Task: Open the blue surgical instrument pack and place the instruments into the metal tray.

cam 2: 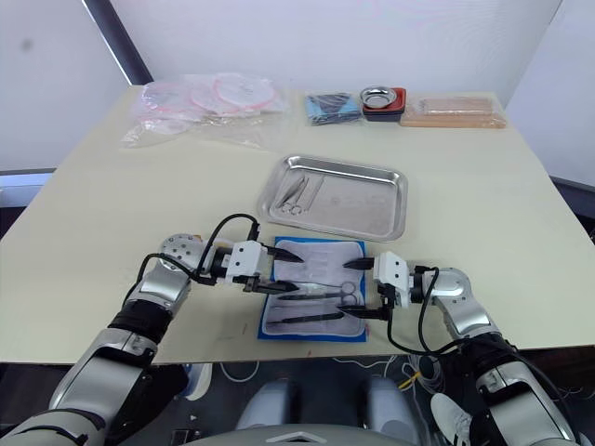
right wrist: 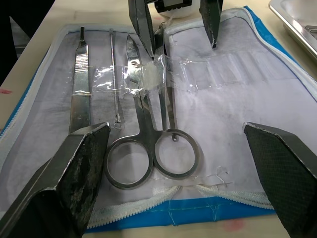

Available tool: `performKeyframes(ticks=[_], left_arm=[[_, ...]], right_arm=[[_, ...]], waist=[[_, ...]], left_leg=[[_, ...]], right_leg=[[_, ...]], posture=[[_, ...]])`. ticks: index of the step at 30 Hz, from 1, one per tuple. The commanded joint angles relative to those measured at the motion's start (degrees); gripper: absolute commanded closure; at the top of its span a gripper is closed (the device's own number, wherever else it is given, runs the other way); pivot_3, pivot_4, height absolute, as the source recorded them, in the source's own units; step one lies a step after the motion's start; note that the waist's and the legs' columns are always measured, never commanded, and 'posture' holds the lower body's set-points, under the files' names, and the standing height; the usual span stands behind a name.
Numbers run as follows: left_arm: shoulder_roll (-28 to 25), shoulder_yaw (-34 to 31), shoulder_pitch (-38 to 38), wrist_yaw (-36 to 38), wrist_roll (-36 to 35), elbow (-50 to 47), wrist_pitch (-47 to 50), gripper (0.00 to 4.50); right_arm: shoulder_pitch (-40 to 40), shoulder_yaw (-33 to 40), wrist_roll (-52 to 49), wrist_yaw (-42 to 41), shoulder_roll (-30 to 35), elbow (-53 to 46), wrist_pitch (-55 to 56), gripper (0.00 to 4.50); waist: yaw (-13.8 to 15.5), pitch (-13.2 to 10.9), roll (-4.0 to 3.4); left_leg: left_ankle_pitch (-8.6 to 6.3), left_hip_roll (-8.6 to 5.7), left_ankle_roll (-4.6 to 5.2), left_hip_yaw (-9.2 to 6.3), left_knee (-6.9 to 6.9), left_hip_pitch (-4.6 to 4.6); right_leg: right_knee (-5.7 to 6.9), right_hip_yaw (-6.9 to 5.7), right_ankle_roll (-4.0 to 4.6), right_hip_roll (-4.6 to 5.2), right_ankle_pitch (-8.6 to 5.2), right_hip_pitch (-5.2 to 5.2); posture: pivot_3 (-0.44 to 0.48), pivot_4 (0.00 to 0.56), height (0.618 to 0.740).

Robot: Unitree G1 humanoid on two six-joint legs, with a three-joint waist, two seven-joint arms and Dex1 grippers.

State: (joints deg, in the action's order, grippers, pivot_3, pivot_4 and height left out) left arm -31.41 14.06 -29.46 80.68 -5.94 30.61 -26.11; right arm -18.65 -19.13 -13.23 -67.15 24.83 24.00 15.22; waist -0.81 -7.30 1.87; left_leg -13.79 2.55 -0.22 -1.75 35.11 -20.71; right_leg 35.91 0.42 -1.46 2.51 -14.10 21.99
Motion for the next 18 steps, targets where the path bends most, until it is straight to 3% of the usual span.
performKeyframes(ticks=[1,12,15,18], left_arm=[[0.3,0.2,-0.1,0.8,-0.8,0.0,-0.9,1.67],[0.7,0.8,1.1,2.7,-1.3,-0.9,0.2,1.67],[0.8,0.9,0.9,2.9,-1.1,-0.5,0.7,2.45],[0.9,1.1,0.8,2.9,-0.8,-0.3,1.0,3.64]], right_arm=[[5.2,-4.3,8.6,2.1,1.5,8.1,-4.0,0.0],[5.4,-4.3,8.6,2.1,1.6,8.0,-4.1,0.0],[5.4,-4.3,8.5,2.1,1.7,8.0,-4.1,0.0],[5.3,-4.2,8.5,2.1,1.7,8.2,-4.0,0.0]], waist=[[0.0,0.0,0.0],[0.0,0.0,0.0],[0.0,0.0,0.0],[0.0,0.0,0.0]], left_leg=[[0.0,0.0,0.0,-0.01,0.0,0.0],[0.0,-0.01,0.0,-0.04,0.0,0.0],[0.0,-0.01,0.0,-0.04,0.0,0.0],[0.0,-0.02,0.0,-0.06,0.0,0.0]], right_leg=[[0.0,-0.01,0.0,0.0,0.0,0.0],[0.0,-0.06,0.0,-0.01,0.0,-0.01],[0.0,-0.06,0.0,-0.02,0.0,-0.01],[0.0,-0.1,0.0,-0.02,0.0,-0.01]], posture=[[0.0,0.15,0.74],[0.0,0.15,0.74],[0.0,0.15,0.74],[0.0,0.15,0.74]])
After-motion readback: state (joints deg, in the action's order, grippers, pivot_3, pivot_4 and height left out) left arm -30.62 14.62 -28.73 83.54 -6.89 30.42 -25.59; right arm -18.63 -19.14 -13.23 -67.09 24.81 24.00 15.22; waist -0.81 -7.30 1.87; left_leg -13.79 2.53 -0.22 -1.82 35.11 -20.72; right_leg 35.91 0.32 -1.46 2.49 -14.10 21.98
